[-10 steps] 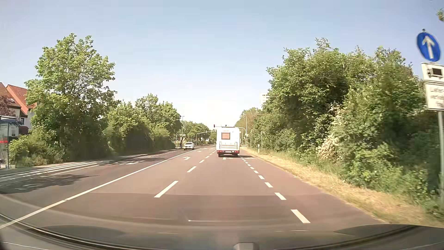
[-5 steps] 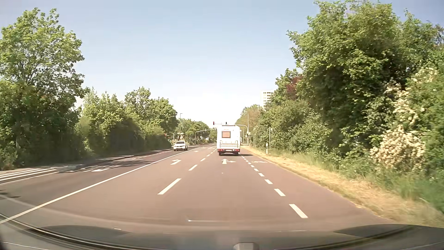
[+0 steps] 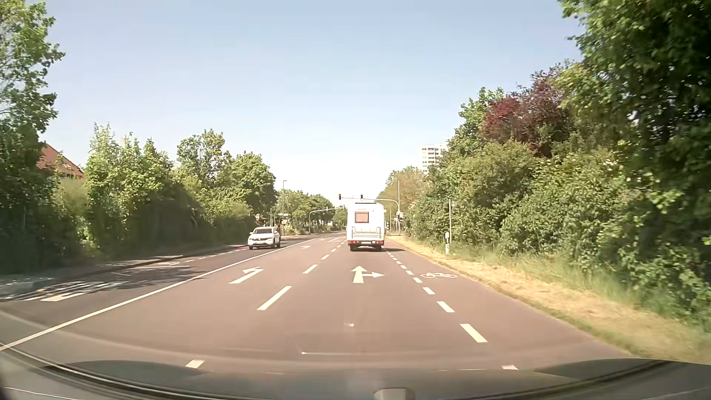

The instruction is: Follow the waypoints while adhering to traffic rules and regulations

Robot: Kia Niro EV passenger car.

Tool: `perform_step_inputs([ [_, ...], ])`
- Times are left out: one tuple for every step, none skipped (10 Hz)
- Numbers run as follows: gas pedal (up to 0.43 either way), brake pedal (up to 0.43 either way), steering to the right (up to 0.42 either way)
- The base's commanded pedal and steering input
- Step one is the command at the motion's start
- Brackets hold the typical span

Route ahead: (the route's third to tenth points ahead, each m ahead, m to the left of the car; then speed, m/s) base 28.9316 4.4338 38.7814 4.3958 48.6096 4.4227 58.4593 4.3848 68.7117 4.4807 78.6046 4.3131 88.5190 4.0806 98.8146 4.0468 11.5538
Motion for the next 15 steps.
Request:
perform_step_inputs([
  [0.11,0.0,0.002],
  [0.11,0.0,0.001],
  [0.11,0.0,0.001],
  [0.11,0.0,0.002],
  [0.11,0.0,0.002],
  [0.11,0.0,0.002],
  [0.039,0.0,0.002],
  [0.0,0.0,0.004],
  [0.0,0.0,0.004],
  [0.0,0.0,0.004],
  [0.0,0.0,0.004],
  [0.0,0.012,0.002],
  [0.0,0.037,0.002],
  [0.0,0.067,0.001],
  [0.0,0.085,-0.001],
])
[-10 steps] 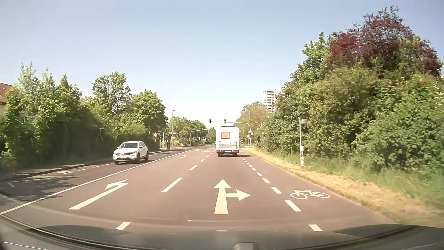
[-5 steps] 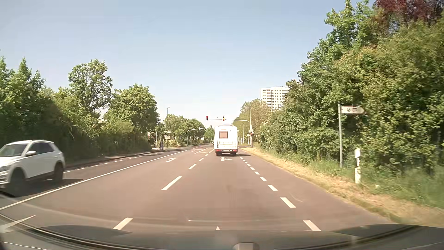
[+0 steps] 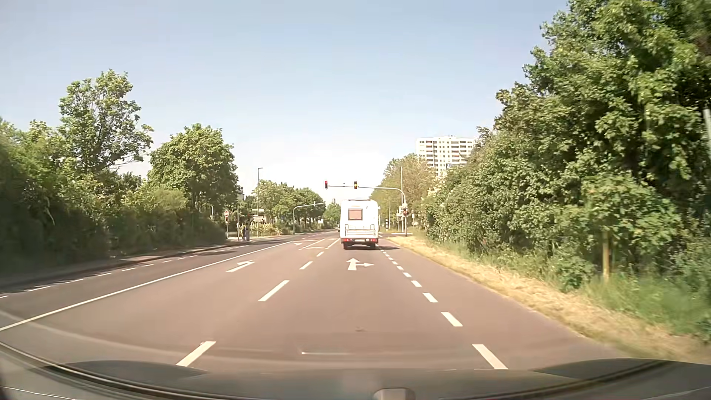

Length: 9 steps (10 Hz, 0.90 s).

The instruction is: Follow the waypoints while adhering to traffic rules and regulations

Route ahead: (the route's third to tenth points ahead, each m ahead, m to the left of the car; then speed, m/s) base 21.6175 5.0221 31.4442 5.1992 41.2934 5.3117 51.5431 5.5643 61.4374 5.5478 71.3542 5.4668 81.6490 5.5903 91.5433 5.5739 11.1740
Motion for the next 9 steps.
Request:
perform_step_inputs([
  [0.0,0.11,-0.004],
  [0.0,0.128,-0.005],
  [0.0,0.134,-0.003],
  [0.0,0.146,-0.001],
  [0.0,0.152,0.0],
  [0.0,0.159,0.0],
  [0.0,0.177,-0.001],
  [0.0,0.201,-0.003],
  [0.0,0.226,-0.004],
])
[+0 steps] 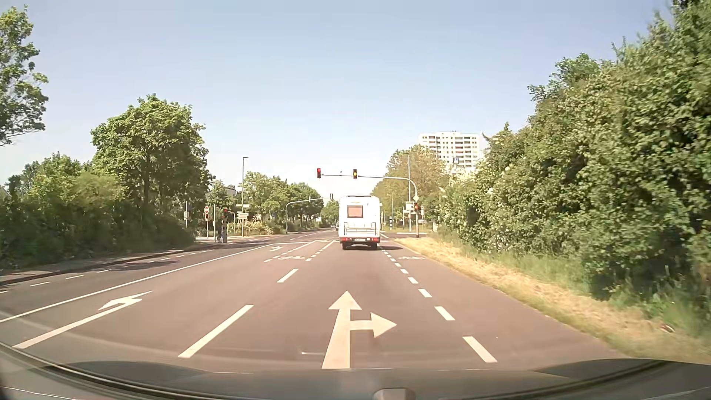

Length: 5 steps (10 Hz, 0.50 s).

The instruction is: Follow the waypoints while adhering to traffic rules and regulations

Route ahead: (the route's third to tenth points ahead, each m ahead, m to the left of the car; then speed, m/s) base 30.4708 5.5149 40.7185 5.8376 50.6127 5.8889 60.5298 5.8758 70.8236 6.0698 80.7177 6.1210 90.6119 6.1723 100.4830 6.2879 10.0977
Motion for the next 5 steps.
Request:
perform_step_inputs([
  [0.0,0.244,-0.004],
  [0.0,0.256,-0.004],
  [0.0,0.262,-0.004],
  [0.0,0.268,-0.004],
  [0.0,0.268,-0.004],
])
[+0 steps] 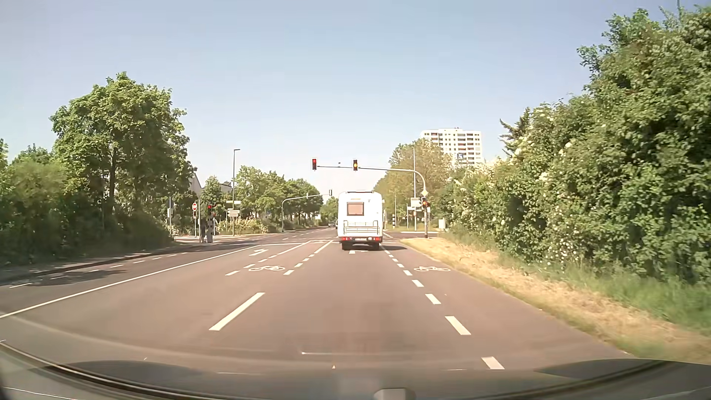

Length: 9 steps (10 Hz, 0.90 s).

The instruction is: Follow the waypoints while adhering to traffic rules and regulations

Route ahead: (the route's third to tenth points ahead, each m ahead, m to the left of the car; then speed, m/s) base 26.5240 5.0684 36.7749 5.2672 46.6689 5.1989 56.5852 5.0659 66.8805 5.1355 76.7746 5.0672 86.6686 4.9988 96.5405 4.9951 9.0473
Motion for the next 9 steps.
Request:
perform_step_inputs([
  [0.0,0.274,-0.004],
  [0.0,0.274,-0.004],
  [0.0,0.274,-0.004],
  [0.0,0.274,-0.004],
  [0.0,0.274,-0.004],
  [0.0,0.28,-0.003],
  [0.0,0.28,-0.003],
  [0.0,0.28,-0.003],
  [0.0,0.28,-0.003],
])
